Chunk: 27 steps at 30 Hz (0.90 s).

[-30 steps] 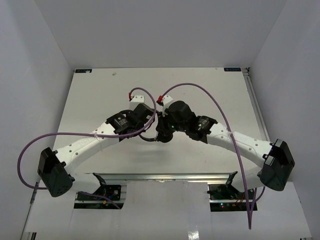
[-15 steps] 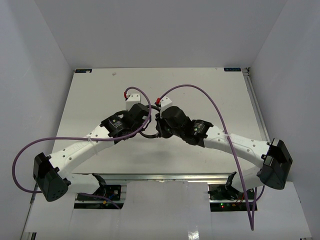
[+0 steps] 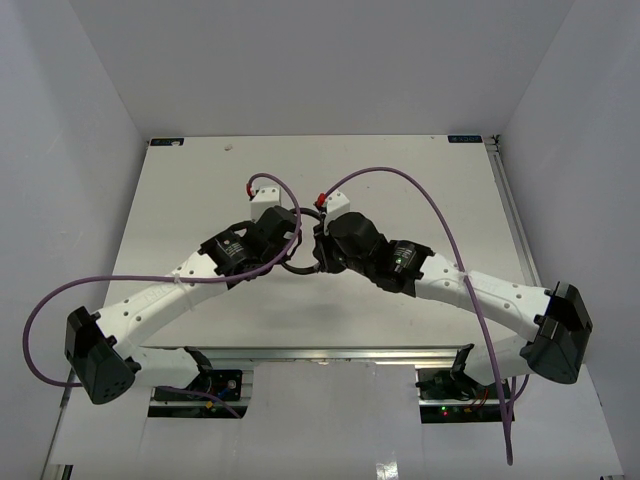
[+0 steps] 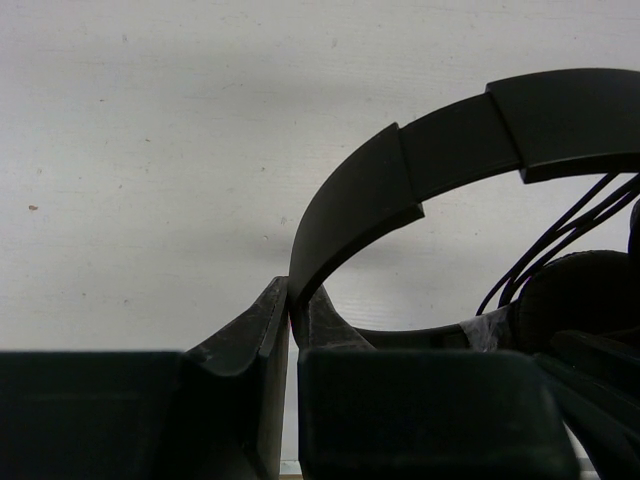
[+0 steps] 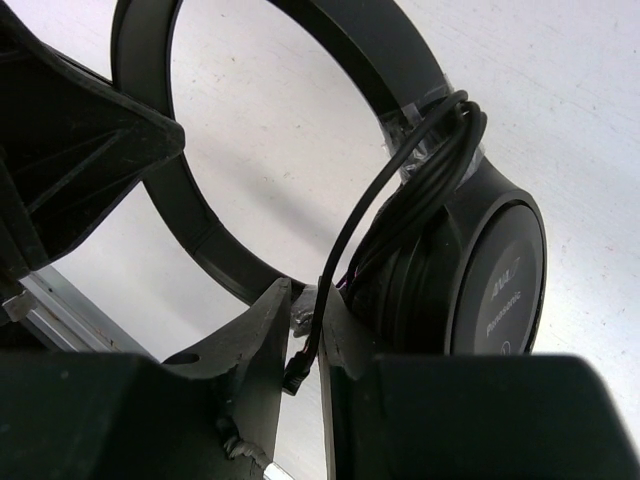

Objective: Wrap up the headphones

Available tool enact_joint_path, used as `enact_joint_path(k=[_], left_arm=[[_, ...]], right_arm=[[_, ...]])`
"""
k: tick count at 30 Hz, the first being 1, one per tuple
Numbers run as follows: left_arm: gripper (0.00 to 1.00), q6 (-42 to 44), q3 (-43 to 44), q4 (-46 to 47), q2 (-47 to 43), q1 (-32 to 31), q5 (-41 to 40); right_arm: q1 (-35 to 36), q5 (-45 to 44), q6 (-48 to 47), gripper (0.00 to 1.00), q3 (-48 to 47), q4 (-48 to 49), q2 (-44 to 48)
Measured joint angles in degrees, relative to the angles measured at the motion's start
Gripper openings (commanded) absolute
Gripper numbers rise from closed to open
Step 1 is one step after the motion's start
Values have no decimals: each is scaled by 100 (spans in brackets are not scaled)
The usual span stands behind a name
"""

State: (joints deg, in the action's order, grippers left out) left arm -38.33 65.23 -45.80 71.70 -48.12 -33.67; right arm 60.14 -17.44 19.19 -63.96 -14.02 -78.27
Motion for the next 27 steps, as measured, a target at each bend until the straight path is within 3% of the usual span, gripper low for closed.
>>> enact_joint_path(k=[27], left_arm=[[0, -99, 234, -523, -11, 0, -320]], right_arm=[[204, 98, 8, 34, -51, -31, 63]])
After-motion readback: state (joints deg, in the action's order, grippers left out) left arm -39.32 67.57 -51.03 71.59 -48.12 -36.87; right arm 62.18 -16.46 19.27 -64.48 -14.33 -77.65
